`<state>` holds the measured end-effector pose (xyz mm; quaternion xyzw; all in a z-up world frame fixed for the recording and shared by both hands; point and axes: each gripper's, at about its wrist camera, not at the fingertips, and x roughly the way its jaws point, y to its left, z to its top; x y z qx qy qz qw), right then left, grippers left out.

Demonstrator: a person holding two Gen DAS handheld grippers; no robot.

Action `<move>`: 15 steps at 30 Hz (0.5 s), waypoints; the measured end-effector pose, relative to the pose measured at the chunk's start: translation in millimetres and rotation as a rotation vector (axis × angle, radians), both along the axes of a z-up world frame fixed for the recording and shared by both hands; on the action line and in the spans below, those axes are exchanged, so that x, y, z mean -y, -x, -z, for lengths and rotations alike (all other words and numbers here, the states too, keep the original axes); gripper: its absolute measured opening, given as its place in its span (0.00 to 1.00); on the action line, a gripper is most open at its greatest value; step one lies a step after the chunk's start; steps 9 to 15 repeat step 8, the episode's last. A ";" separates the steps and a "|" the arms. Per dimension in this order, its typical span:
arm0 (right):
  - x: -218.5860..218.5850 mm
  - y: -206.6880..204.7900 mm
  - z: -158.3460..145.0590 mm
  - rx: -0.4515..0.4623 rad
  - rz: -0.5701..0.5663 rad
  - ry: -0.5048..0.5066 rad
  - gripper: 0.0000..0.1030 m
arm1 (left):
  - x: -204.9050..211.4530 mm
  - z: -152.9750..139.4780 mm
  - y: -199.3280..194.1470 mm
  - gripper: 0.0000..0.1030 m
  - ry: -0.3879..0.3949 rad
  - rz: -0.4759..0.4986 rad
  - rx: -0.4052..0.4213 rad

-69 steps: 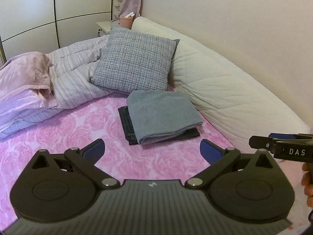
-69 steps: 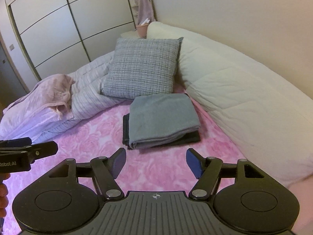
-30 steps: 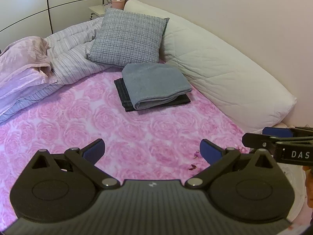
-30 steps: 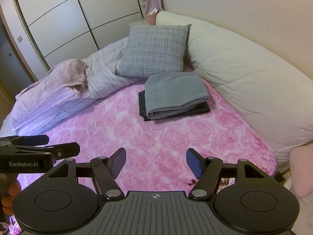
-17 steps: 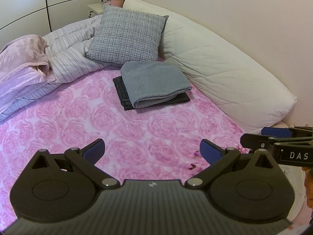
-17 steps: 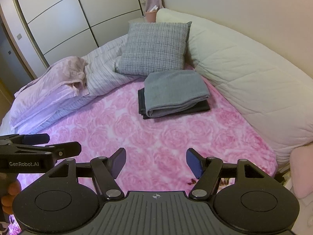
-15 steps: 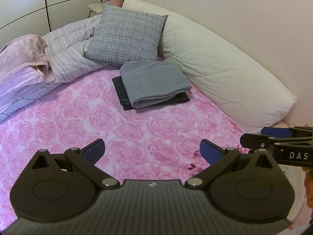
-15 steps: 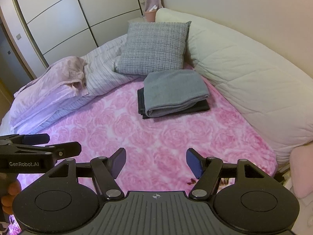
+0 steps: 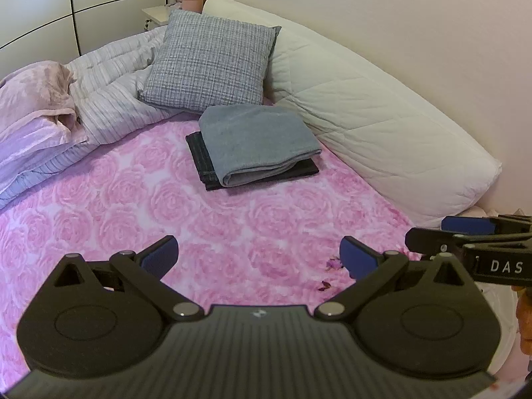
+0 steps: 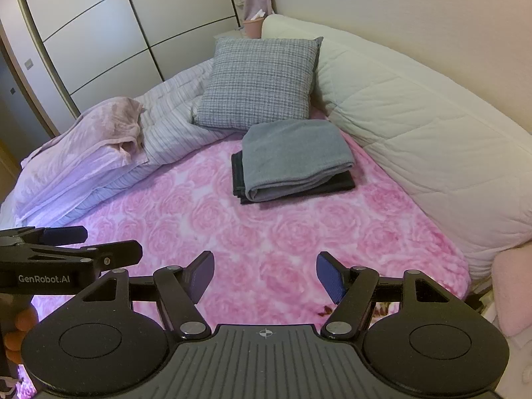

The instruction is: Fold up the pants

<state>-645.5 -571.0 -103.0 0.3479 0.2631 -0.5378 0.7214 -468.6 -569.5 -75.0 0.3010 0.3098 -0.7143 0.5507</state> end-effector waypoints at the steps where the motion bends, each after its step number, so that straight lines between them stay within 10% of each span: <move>1: 0.7 -0.7 -0.5 0.000 0.000 0.001 0.63 | 0.5 -0.1 -0.2 0.99 0.001 0.000 -0.001; 15: -0.2 -4.7 -3.8 -0.011 0.009 0.009 0.63 | 1.6 -1.8 -1.3 0.99 0.007 0.006 -0.003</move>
